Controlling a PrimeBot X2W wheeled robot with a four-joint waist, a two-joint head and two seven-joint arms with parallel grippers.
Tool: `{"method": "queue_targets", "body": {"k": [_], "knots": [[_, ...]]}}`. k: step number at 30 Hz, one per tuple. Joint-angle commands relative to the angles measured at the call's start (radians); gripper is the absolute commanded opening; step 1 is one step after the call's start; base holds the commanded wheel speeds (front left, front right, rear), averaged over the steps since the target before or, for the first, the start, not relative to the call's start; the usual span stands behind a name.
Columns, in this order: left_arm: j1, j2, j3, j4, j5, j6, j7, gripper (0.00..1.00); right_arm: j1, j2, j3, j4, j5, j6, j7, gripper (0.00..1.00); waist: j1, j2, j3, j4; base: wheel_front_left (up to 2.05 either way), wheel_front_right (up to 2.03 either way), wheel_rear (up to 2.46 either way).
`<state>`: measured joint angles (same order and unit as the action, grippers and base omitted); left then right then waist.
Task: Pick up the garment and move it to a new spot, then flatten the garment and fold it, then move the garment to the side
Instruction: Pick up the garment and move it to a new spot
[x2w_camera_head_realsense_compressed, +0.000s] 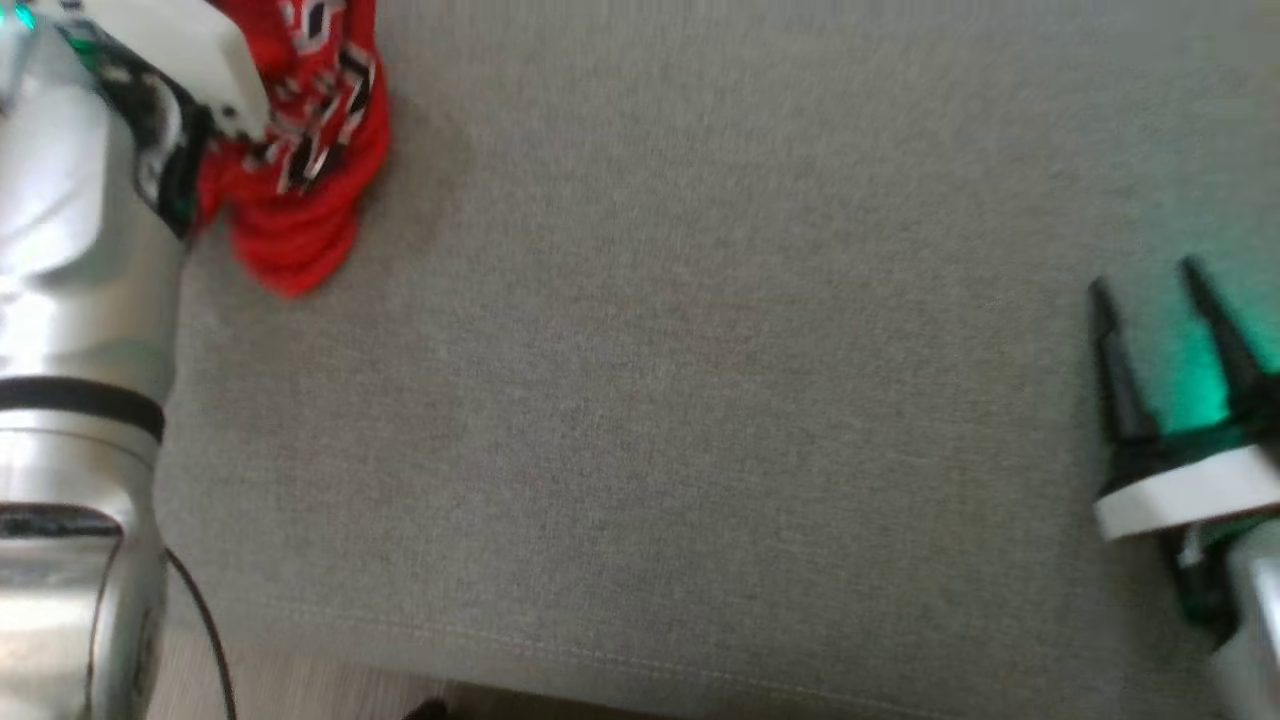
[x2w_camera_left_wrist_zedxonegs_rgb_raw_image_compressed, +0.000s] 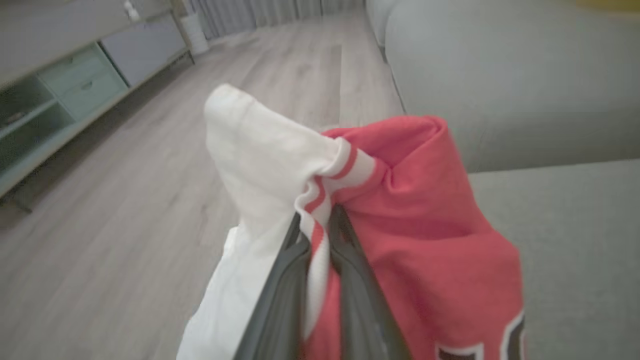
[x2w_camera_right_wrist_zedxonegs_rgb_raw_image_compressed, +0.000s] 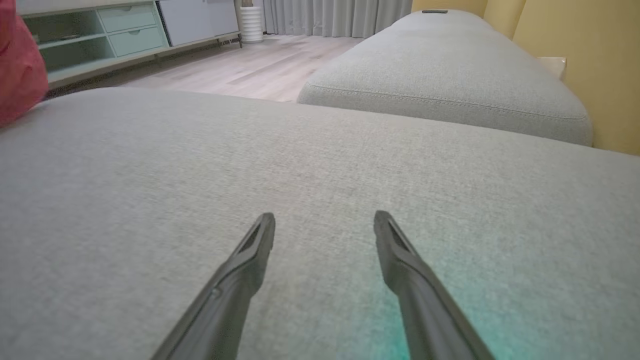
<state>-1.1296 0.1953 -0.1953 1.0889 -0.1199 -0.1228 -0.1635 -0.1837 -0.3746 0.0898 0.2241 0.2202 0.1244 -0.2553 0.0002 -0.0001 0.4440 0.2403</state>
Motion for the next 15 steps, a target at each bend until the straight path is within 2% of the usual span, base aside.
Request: {"method": "queue_targets", "body": {"k": [1,6,9,15], "knots": [[-0.067,0.067,0.001,-0.062,0.011,0.002,-0.045,0.0,0.035,0.025,0.03,0.001,0.007,0.006,-0.004,1.0,-0.0002,0.0001,-0.122,-0.026,0.0,0.0,0.0],[-0.094,0.069,-0.051,-0.16,0.006,-0.006,-0.08,0.0,0.048,0.106,0.042,0.016,0.002,0.006,-0.006,1.0,-0.0002,0.0001,-0.254,-0.079,0.0,0.0,0.0],[-0.093,0.058,-0.1,-0.212,-0.011,-0.007,-0.081,0.0,0.054,0.127,0.053,0.015,-0.016,0.006,-0.006,1.0,-0.0002,0.0001,-0.3,-0.109,0.0,0.0,0.0],[-0.065,0.042,-0.27,-0.402,-0.164,-0.008,-0.022,0.0,0.049,0.202,0.075,0.005,-0.032,0.006,-0.006,1.0,-0.0002,0.0001,-0.393,-0.224,0.0,0.0,0.0]]}}
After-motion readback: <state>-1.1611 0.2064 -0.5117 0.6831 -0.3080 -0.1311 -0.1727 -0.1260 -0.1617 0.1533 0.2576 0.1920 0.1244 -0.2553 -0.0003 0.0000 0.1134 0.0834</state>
